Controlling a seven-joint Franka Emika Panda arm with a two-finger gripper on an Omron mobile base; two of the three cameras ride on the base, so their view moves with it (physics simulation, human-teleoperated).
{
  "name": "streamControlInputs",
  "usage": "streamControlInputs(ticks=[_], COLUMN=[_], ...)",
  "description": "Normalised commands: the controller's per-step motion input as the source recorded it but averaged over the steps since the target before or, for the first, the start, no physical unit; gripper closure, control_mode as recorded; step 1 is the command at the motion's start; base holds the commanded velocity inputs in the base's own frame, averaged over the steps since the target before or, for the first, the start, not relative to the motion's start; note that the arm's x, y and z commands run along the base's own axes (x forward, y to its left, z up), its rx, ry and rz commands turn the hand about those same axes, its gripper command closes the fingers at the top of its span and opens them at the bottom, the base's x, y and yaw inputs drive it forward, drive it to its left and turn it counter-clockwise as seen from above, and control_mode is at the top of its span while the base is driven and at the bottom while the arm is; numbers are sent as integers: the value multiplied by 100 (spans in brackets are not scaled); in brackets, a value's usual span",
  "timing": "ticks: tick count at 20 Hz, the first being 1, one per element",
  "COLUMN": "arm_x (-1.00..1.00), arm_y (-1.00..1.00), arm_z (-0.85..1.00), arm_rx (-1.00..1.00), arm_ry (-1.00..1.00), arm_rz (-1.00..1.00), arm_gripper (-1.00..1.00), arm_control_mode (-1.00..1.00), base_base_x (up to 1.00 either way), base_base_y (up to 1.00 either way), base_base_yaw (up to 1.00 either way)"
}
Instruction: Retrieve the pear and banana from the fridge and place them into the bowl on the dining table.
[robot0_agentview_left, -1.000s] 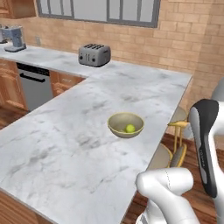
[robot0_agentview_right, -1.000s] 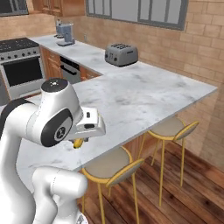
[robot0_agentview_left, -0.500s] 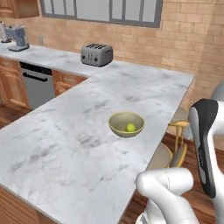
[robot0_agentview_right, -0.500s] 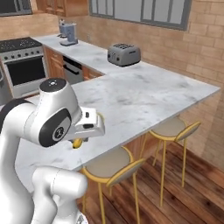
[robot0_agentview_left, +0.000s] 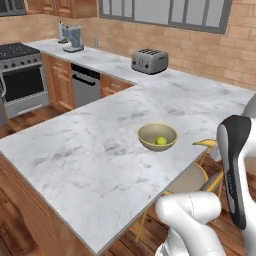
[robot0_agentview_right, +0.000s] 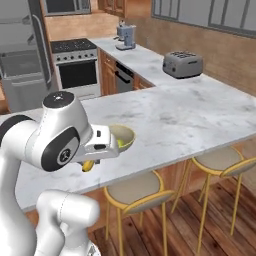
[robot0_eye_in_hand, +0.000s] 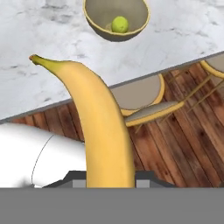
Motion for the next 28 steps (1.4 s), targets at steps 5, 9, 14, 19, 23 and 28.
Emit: streamControlInputs(ticks=[5,9,14,19,23,28], arm_x=[0,0,0,0,0,0], arm_y=[0,0,0,0,0,0], arm_z=[0,0,0,0,0,0], arm_rx=[0,0,0,0,0,0], arm_ry=[0,0,0,0,0,0], arm_rz=[0,0,0,0,0,0], arm_gripper=[100,100,100,100,100,100], arm_control_mode=[100,100,100,100,100,100], base_base_x=[70,69,67,56,47,45], base_base_y=[-64,-79,-98,-100,-100,-100], base_base_yaw=[42,38,30,28,28,25])
